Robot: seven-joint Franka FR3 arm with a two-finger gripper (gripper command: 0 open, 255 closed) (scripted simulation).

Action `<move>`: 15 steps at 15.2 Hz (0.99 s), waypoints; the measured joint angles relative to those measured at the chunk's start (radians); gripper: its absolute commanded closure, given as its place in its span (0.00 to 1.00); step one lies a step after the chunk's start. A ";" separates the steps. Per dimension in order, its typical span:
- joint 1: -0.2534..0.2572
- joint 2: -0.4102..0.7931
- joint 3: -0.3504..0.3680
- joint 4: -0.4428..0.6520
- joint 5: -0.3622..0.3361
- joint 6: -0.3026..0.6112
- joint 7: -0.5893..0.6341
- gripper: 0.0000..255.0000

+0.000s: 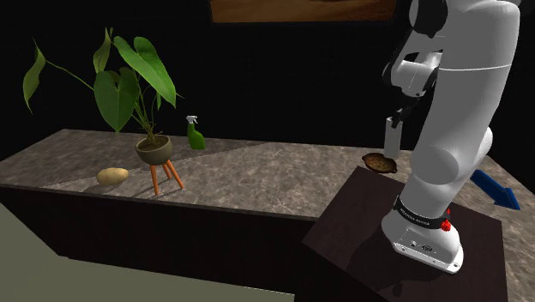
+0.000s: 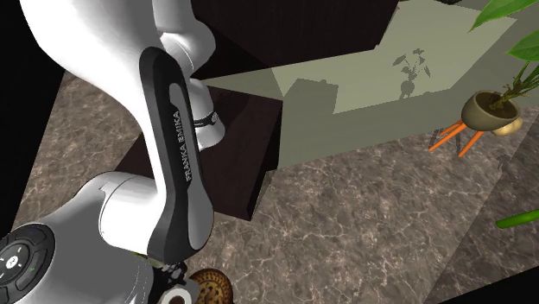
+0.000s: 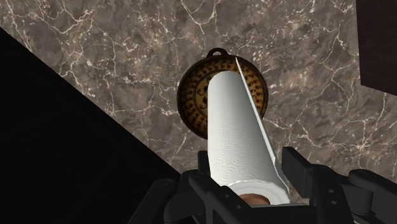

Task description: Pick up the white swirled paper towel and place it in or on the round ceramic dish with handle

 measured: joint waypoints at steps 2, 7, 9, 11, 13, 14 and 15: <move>-0.023 0.028 0.028 -0.003 0.046 0.017 -0.033 1.00; -0.090 0.101 0.109 0.001 0.160 0.057 -0.116 1.00; -0.114 0.125 0.140 0.002 0.200 0.073 -0.144 1.00; -0.127 0.140 0.156 0.006 0.221 0.078 -0.158 1.00; -0.131 0.144 0.161 0.007 0.226 0.080 -0.162 1.00; -0.132 0.144 0.162 0.008 0.227 0.080 -0.163 1.00; -0.133 0.145 0.162 0.008 0.228 0.080 -0.164 1.00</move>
